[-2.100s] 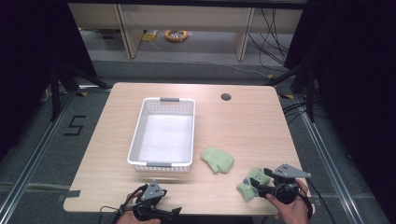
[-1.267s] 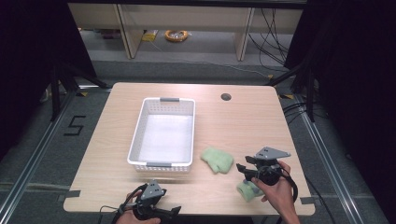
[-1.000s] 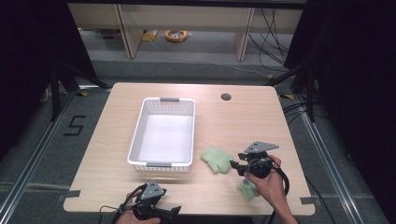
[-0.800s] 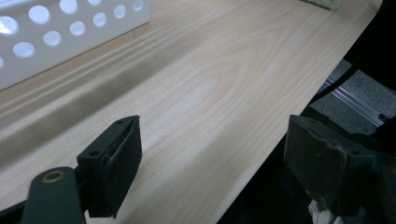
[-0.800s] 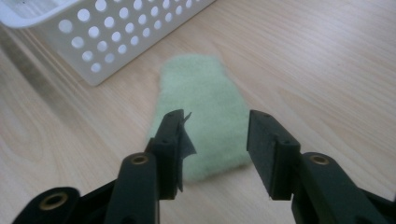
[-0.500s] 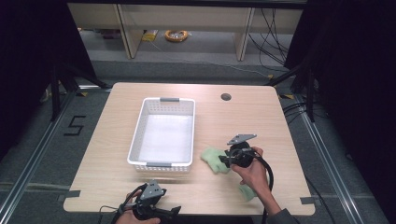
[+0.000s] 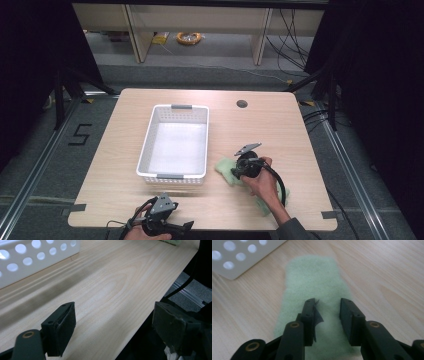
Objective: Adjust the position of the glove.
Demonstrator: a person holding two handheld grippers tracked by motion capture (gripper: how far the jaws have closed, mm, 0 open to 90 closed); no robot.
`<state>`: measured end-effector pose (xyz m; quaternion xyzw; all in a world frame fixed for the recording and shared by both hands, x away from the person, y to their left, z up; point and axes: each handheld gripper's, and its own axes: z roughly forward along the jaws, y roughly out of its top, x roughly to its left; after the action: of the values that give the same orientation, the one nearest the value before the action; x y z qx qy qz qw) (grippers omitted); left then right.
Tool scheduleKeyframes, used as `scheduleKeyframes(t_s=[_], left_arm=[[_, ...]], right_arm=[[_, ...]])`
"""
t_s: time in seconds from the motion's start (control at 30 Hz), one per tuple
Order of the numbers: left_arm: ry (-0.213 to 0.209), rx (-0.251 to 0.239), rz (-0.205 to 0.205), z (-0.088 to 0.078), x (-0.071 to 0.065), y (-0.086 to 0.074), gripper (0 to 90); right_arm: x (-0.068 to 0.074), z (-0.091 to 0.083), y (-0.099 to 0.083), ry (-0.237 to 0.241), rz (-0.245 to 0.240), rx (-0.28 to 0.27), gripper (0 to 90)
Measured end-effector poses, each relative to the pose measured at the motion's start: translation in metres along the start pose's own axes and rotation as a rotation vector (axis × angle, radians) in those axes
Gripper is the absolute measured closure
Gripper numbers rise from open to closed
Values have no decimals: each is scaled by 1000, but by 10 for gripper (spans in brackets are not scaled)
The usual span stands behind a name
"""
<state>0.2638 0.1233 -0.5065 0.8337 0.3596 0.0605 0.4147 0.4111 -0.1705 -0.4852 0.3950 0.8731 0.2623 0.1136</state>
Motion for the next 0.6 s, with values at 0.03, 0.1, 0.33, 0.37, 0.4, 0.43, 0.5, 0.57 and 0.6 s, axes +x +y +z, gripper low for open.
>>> scheduleKeyframes(t_s=[0.03, 0.1, 0.33, 0.37, 0.4, 0.43, 0.5, 0.57, 0.6], left_arm=[[-1, -2, 0, 0, 0, 0, 187], [-1, -12, -9, 1, -1, 0, 187], [-3, -9, -9, 1, -1, 0, 188], [-3, -9, -10, 1, -1, 0, 188], [-3, -10, -11, 1, -1, 0, 188], [-4, -10, -11, 1, -1, 0, 188], [-6, -10, -11, 1, -1, 0, 188], [-6, -14, -13, 0, -1, 0, 188], [-6, -14, -13, 0, -1, 0, 188]], right_arm=[[0, 2, 1, -9, -22, 1, 681], [1, 3, 2, -8, -20, 9, 714], [1, 5, 0, -4, -99, -17, 855], [0, 5, -1, 0, -112, -26, 860], [1, 4, -1, 8, -86, -16, 864], [-1, 4, -2, 13, -91, -33, 868], [-2, 1, -4, 28, -76, -39, 876], [-2, -3, -5, 38, -89, -69, 878], [-1, -7, -5, 42, -106, -76, 879]])
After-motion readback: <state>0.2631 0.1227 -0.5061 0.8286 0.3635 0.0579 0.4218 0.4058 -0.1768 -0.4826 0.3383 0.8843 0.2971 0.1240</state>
